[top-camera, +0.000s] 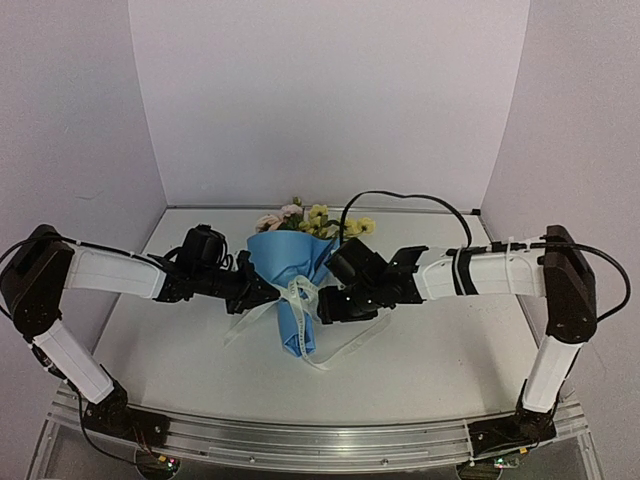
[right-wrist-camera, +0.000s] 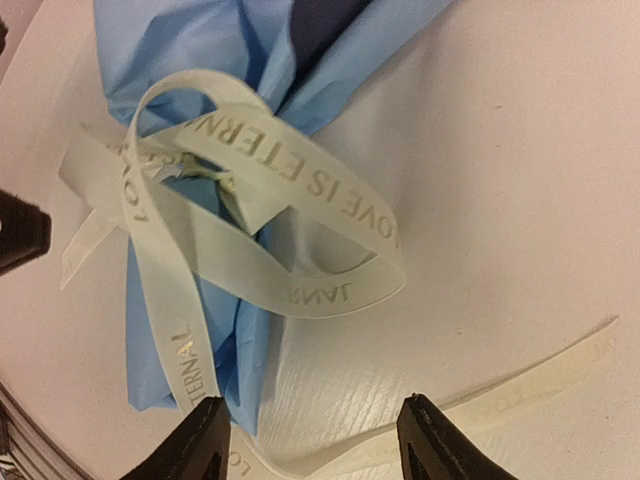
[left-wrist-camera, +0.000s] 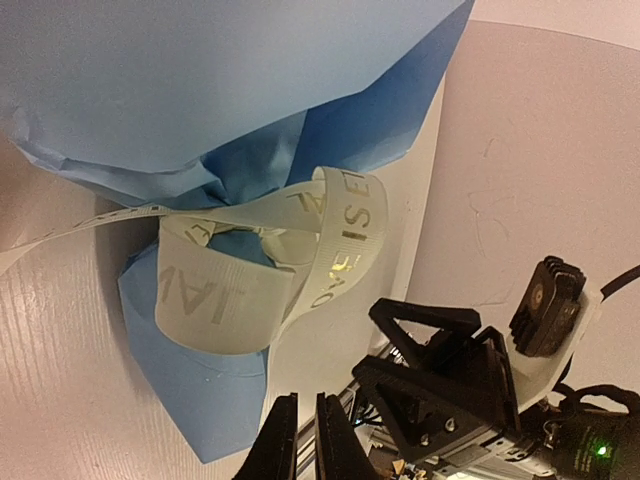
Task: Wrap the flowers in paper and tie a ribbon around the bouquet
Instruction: Cross the half-tied ribbon over the folded bouquet.
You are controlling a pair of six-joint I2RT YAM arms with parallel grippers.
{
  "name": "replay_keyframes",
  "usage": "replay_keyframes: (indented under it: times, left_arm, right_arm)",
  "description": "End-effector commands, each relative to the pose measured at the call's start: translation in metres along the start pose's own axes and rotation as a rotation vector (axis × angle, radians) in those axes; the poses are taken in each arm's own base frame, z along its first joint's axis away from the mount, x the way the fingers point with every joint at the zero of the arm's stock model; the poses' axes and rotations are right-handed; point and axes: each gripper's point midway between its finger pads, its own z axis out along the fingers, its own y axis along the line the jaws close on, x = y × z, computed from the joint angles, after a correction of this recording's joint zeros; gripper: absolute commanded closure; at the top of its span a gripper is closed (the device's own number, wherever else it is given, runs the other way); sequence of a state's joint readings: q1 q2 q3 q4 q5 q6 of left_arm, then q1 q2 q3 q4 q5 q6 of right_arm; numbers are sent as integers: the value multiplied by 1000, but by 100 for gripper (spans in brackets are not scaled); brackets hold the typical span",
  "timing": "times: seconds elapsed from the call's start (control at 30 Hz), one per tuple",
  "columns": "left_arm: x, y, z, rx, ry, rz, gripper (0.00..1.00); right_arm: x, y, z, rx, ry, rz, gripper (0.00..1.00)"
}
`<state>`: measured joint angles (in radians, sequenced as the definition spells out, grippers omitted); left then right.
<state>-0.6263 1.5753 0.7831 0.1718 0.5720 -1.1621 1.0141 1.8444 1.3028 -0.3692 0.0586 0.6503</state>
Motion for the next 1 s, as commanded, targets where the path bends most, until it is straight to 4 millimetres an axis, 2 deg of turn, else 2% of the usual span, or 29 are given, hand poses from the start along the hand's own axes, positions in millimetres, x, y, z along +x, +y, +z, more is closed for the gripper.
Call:
replay_keyframes:
  times: [0.0, 0.13, 0.33, 0.57, 0.63, 0.7, 0.83, 0.87, 0.97]
  left_arm:
    - [-8, -19, -7, 9, -16, 97, 85]
    - [-13, -26, -4, -10, -7, 142, 75]
    - [-15, -32, -6, -16, -13, 184, 70]
    - [-13, -37, -9, -19, -2, 222, 67]
    - [-13, -39, -9, -20, 5, 237, 66]
    - [-13, -41, -8, -21, 15, 254, 65]
    - [-15, -43, -4, -34, 37, 276, 63]
    - [-16, -42, -3, -45, 38, 279, 63]
    - [-16, -38, -1, -61, 42, 287, 62]
  right_arm:
    - [-5, -21, -1, 56, -33, 56, 42]
    - [-5, -26, 14, 61, -24, 73, 44]
    - [-10, -27, 44, 55, -12, 101, 47]
    - [-23, -44, 62, 108, -58, 140, 59]
    - [-28, -43, 64, 112, -74, 139, 61]
    - [-33, -41, 65, 112, -86, 140, 69]
    - [-38, -45, 59, 128, -112, 144, 97]
    - [-40, -46, 53, 133, -126, 145, 100]
    - [-46, -49, 34, 141, -166, 145, 100]
